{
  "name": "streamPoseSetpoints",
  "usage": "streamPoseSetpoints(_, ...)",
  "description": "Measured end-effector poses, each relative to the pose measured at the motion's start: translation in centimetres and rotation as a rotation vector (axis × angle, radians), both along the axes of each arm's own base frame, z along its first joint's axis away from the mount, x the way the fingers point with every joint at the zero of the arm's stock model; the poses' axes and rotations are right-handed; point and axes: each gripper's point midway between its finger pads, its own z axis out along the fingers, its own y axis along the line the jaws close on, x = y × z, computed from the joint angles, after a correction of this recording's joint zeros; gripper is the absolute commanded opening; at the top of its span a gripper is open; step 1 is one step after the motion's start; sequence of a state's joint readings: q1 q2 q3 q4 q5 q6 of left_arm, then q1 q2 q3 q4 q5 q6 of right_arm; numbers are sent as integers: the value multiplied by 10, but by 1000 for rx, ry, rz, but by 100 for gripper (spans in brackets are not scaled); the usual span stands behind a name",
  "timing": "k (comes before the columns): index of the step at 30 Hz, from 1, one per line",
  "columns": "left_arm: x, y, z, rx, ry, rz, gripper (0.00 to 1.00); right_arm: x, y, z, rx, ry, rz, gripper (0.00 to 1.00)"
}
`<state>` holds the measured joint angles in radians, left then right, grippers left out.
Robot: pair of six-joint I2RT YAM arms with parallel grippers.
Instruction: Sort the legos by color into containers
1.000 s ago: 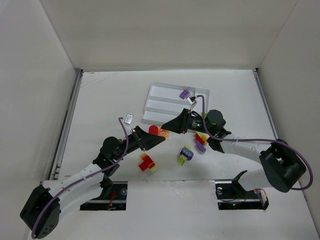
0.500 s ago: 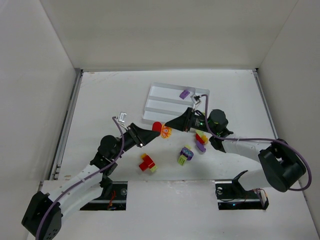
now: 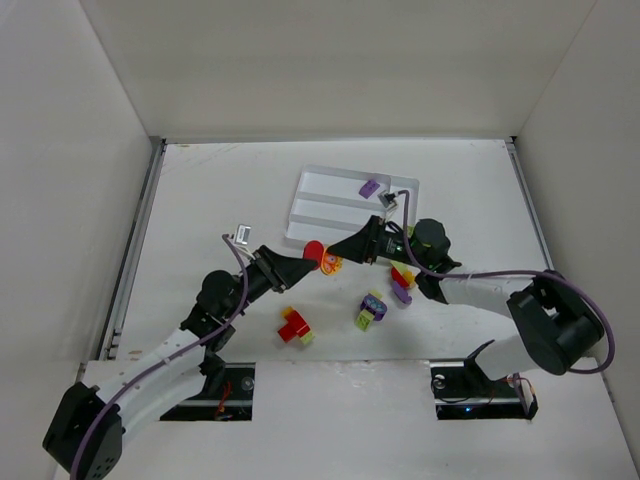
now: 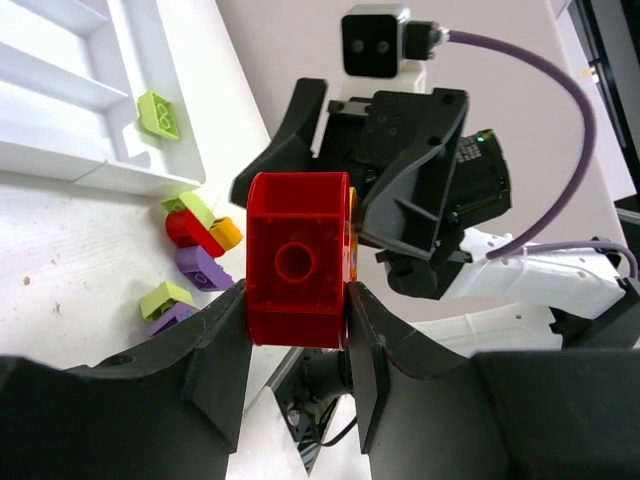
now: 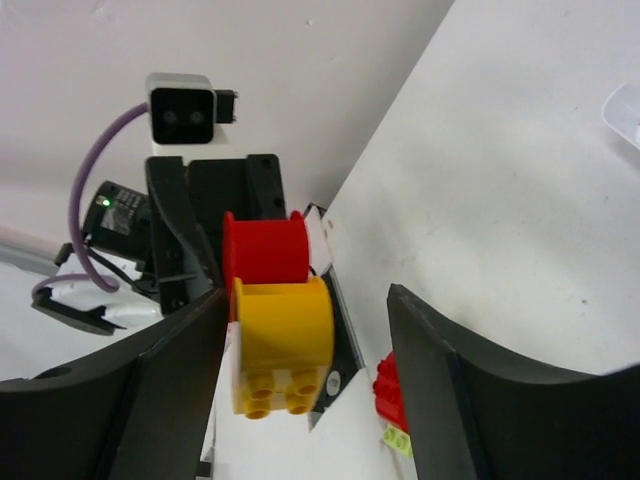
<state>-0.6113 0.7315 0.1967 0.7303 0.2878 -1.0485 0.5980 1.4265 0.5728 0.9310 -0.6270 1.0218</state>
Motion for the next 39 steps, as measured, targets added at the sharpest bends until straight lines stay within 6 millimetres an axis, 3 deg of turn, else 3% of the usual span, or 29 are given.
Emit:
streamPoseSetpoints(7, 4, 4, 6, -14, -15, 34, 18, 0, 3, -5, -6, 8, 6, 59)
streamPoseSetpoints(15, 5, 5, 5, -14, -12, 43, 17, -5, 9, -5, 11, 15, 28, 61)
streamPoseSetpoints(19, 6, 5, 1, -11, -3, 52, 16, -8, 13, -7, 22, 29, 49, 52)
streamPoseSetpoints(22, 6, 6, 3, -18, -4, 55, 13, -9, 13, -4, 36, 26, 52, 53)
streamPoseSetpoints(25, 8, 7, 6, -30, -6, 69, 12, -10, 13, 0, 48, 24, 57, 63)
streamPoseSetpoints(29, 13, 11, 15, -60, -22, 99, 12, -14, 15, 5, 65, 17, 78, 63)
streamPoseSetpoints(32, 14, 12, 19, -79, -28, 110, 12, -15, 15, 6, 76, 20, 85, 53)
streamPoseSetpoints(37, 15, 13, 23, -108, -25, 115, 12, -16, 15, 13, 106, 19, 92, 52)
streamPoseSetpoints(39, 15, 12, 25, -120, -23, 113, 12, -16, 15, 15, 119, 20, 94, 43)
